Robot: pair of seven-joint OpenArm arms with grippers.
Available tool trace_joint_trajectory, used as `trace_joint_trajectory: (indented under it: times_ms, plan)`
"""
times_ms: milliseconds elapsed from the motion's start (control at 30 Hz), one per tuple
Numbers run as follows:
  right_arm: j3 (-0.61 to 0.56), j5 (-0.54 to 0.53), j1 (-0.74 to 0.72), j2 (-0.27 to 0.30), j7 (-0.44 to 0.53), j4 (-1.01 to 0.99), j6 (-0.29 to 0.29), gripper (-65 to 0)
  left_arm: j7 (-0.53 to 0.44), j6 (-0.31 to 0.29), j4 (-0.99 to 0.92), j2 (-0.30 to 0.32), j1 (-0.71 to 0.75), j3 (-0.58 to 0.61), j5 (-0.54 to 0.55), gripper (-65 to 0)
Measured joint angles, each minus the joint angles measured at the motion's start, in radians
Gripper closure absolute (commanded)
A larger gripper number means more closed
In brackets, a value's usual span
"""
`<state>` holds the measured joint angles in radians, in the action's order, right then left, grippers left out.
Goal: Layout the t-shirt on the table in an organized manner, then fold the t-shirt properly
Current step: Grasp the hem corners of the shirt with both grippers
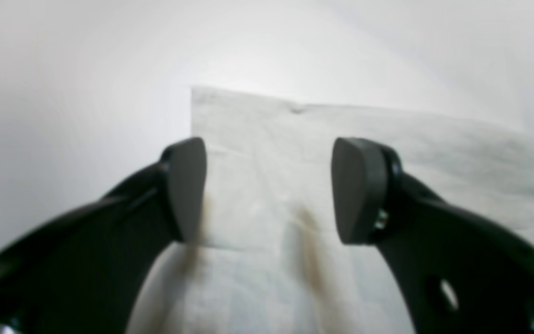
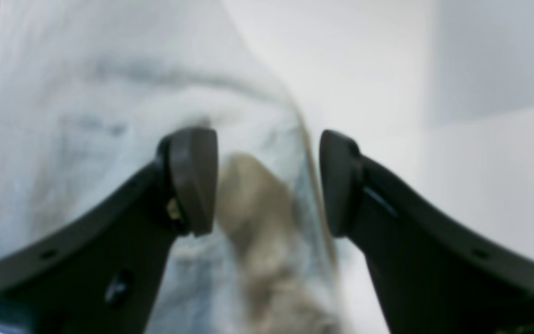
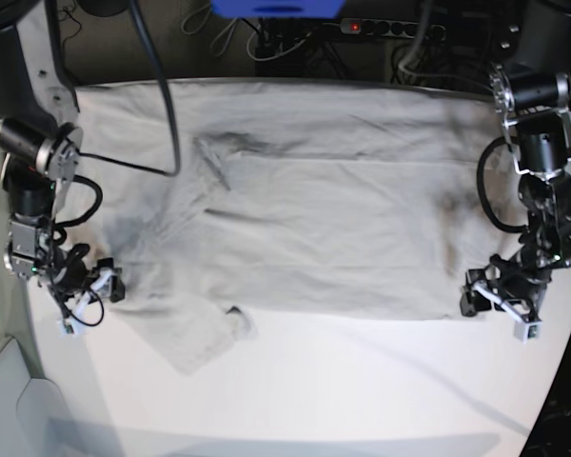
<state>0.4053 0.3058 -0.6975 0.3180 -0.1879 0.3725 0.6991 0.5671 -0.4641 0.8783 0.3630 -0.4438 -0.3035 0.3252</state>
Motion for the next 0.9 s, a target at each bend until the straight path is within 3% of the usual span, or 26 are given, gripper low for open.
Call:
trace_joint_trajectory:
  times_ms: [300,367,500,533,700,833,900]
  plan:
    - [0.000,-0.018,0.038,0.001,0.058,0.003,0.000,-32.7,-0.004,0.004,0.000,0.003,-0.002,0.000,0.000,-41.7]
    - [0.000,-0.025,0.047,0.002,0.070,0.003,-0.001,-25.8,-0.004,0.005,-0.001,0.003,-0.002,0.000,0.000,-41.7]
    - [0.000,-0.029,0.056,0.001,0.074,0.006,-0.001,-2.9,-0.003,0.005,-0.002,0.003,-0.003,0.000,0.000,-44.9]
    - [0.000,-0.029,0.058,0.001,0.073,0.006,-0.001,0.0,-0.003,0.008,-0.002,0.003,-0.004,0.000,0.000,-46.4]
    - [0.000,-0.030,0.058,0.000,0.076,0.006,0.000,0.0,-0.029,0.010,-0.096,0.005,-0.056,-0.002,-0.077,-50.8]
    - [0.000,-0.030,0.058,0.000,0.074,0.006,-0.001,0.0,-0.192,0.012,-0.228,0.006,-0.071,-0.003,-0.139,-51.2]
    - [0.000,-0.030,0.058,0.001,0.074,0.006,-0.001,0.0,-0.228,0.011,-0.293,0.005,-0.075,-0.003,-0.147,-51.2]
